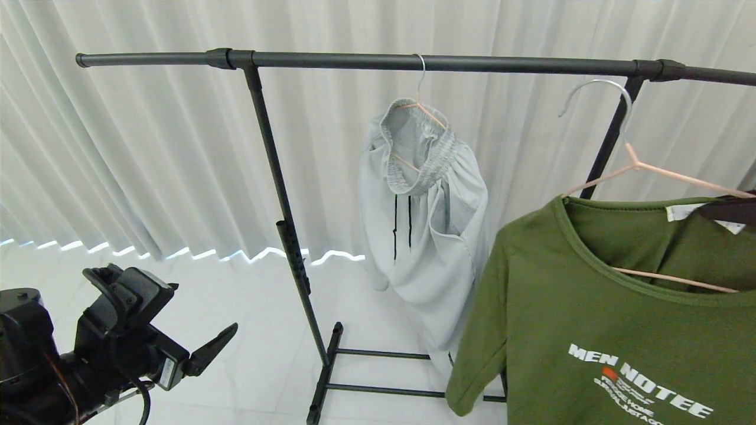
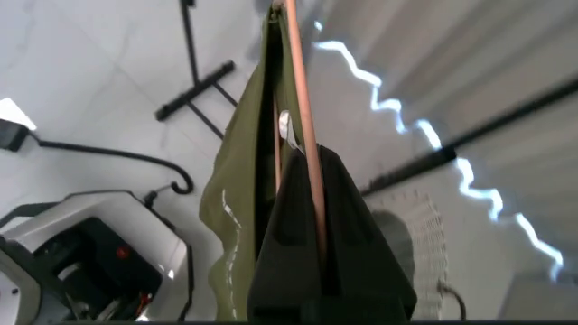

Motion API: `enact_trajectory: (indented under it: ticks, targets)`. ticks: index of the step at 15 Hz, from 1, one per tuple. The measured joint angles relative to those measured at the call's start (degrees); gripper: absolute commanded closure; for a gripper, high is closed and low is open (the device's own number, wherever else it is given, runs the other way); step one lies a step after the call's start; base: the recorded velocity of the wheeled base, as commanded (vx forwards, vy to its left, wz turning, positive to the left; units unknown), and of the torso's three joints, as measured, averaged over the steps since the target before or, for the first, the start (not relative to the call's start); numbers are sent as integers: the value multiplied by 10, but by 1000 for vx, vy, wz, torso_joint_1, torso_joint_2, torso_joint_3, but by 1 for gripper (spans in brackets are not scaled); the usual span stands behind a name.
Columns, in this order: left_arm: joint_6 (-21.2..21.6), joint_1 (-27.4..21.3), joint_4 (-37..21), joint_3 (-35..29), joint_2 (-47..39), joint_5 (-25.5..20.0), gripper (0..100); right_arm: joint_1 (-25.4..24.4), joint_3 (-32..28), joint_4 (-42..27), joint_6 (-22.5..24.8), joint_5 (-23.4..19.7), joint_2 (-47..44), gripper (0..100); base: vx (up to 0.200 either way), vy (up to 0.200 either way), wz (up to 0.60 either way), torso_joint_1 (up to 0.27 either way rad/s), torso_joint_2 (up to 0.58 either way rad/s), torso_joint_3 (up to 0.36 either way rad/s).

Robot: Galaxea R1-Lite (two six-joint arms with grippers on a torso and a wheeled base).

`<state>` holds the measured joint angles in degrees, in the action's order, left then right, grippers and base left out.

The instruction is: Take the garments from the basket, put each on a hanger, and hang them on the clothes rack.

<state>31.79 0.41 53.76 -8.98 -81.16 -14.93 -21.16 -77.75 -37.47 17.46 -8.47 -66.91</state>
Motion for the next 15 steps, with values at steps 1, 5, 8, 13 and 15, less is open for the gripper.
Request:
enact_trajectory:
  ticks: [1,5,8,13,15]
  targets:
    - [0,0,0,0,0,1,0,21,4,-3,0,0,10,100,0,0,0,0,0,0]
    - [5,0,0,-3,-1,2,0,92,7,4,1,2,31,100,0,0,0,0,0,0]
    - [6,-4,0,-3,0,2,0,111,8,68,-2,-2,27,100,0,0,0,0,0,0]
    - [0,-17,0,-1,5,1,0,113,9,171,-26,-5,-5,100,120,0,0,0,0,1]
    - [0,-23,1,0,7,1,0,113,9,181,-27,-6,-14,100,200,0,0,-3,2,5]
